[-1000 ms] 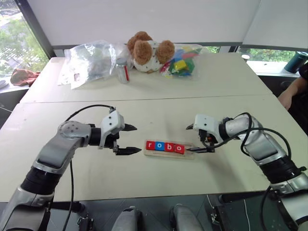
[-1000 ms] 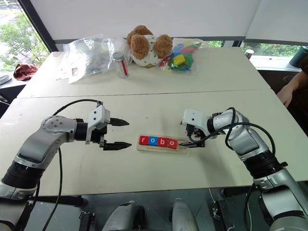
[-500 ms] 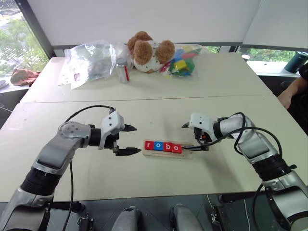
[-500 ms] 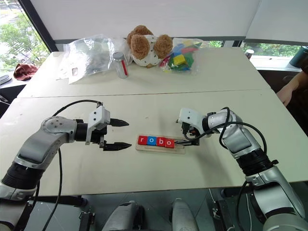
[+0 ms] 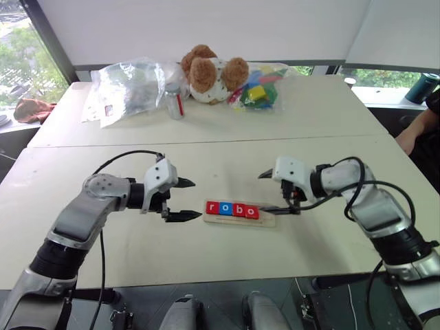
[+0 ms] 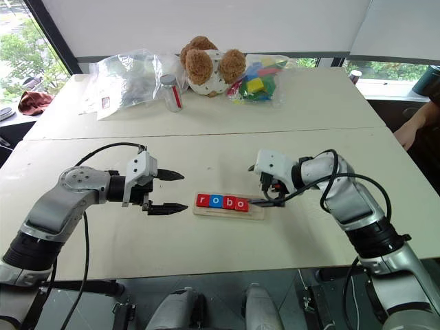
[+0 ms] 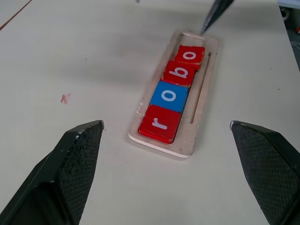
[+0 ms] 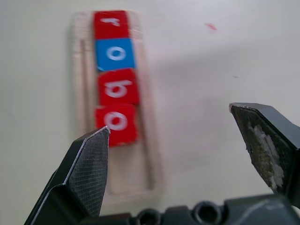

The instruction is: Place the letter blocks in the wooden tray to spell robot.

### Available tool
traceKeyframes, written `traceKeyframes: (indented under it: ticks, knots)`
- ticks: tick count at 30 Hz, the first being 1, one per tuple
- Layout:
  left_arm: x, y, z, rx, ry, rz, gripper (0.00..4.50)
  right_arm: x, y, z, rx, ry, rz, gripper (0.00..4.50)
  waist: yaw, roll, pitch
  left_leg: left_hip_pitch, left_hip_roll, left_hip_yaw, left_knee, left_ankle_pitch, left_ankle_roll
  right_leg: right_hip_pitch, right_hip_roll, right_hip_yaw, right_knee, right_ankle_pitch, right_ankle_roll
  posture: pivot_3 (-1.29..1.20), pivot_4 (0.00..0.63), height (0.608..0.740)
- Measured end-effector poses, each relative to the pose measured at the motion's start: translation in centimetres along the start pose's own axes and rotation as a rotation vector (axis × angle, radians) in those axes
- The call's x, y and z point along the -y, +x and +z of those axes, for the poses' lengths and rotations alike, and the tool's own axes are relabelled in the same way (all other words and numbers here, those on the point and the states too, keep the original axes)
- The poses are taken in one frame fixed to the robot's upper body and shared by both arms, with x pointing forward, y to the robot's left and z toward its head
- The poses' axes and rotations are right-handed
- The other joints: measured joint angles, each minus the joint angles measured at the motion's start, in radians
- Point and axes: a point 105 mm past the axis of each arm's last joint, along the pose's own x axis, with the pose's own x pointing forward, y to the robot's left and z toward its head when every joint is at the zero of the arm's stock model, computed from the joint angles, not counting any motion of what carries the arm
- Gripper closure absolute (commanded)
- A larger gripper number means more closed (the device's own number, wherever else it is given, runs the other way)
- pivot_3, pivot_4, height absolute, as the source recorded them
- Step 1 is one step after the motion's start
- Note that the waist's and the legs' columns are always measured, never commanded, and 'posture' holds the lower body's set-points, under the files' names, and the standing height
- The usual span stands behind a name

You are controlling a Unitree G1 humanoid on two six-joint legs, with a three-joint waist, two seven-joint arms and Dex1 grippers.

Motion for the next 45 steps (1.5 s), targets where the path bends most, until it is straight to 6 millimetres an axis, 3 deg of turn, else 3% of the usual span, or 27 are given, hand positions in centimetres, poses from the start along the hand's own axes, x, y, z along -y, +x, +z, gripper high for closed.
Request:
traceKeyframes:
  ticks: [17,23,33,36,40,43,45]
  knots:
    - [0.0,0.0,0.0,-0.001,-0.001,0.002,0.00,-0.8,1.6,-0.3,0.010,0.020,0.008,0.04,0.000,0.000,0.000,0.000,0.000,0.000,0.000,0.000,0.000,0.000,0.000,0.000,0.000,0.000,0.000,0.00,0.150,0.740]
    - [-0.1,0.0,0.0,-0.001,-0.001,0.007,0.00,-0.2,1.7,-1.6,-0.029,0.028,-0.020,0.04,-0.001,0.000,0.000,0.000,0.000,0.000,0.000,0.000,0.000,0.000,0.000,0.000,0.000,0.000,0.000,0.00,0.150,0.740]
    - [-0.1,0.0,0.0,-0.001,-0.001,0.011,0.00,-0.4,1.6,-0.8,0.012,0.063,0.001,0.04,-0.001,0.000,0.000,0.000,0.000,0.000,0.000,0.000,0.000,0.000,0.000,0.000,0.000,0.000,0.000,0.00,0.150,0.740]
    - [-0.1,0.0,0.1,0.005,-0.002,0.009,0.00,0.7,-0.2,1.0,0.094,0.154,-0.056,0.04,0.000,0.000,0.000,0.000,0.000,0.000,0.000,0.000,0.000,0.000,0.000,0.000,0.000,0.000,0.000,0.00,0.150,0.740]
    - [0.3,0.1,1.2,0.066,-0.028,-0.016,0.00,5.8,-5.1,1.7,0.176,0.350,-0.382,0.04,0.004,0.000,0.000,0.000,0.000,-0.001,0.000,0.000,0.000,0.000,-0.001,0.000,0.000,0.000,0.000,0.00,0.150,0.740]
    - [0.4,0.7,3.5,0.138,-0.007,-0.053,0.00,8.3,-8.4,-1.2,0.149,0.504,-0.715,0.04,0.016,-0.002,-0.001,0.000,0.000,-0.002,0.000,0.002,-0.004,0.000,-0.001,0.000,0.000,0.000,0.000,0.00,0.150,0.740]
    - [0.3,0.8,4.4,0.154,0.020,-0.063,0.00,8.1,-9.0,-4.3,0.088,0.619,-0.870,0.04,0.019,-0.002,-0.002,0.000,0.000,-0.001,-0.001,0.003,-0.006,0.000,-0.001,0.000,0.000,0.000,0.000,0.00,0.150,0.740]
